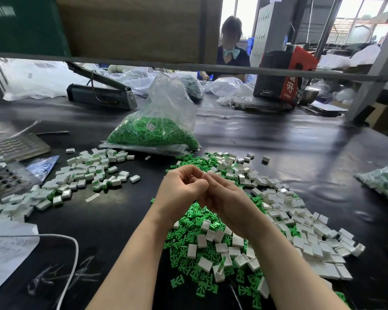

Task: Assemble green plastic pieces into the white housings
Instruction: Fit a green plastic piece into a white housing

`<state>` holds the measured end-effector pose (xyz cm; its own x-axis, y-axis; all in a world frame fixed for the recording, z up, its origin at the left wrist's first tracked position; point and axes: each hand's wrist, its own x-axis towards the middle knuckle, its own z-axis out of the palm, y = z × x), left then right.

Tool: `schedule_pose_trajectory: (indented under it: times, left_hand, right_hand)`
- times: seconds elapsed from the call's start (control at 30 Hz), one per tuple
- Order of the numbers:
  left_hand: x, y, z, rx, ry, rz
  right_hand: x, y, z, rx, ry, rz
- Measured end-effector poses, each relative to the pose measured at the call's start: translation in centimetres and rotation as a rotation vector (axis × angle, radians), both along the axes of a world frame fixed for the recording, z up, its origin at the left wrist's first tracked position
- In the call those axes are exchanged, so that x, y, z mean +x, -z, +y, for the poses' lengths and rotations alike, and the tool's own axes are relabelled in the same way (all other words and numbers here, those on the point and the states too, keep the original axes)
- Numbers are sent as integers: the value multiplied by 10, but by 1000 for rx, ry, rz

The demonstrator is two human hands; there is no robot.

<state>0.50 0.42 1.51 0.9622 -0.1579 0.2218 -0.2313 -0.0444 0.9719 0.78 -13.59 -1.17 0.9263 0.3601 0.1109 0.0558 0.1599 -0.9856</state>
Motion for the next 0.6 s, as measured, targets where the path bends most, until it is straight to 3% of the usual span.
schedule_pose_trajectory:
  times: [0.6]
  left_hand:
    - [1, 3, -5, -31, -54, -10]
  right_hand:
    - [-6, -4, 6, 134, -1, 27]
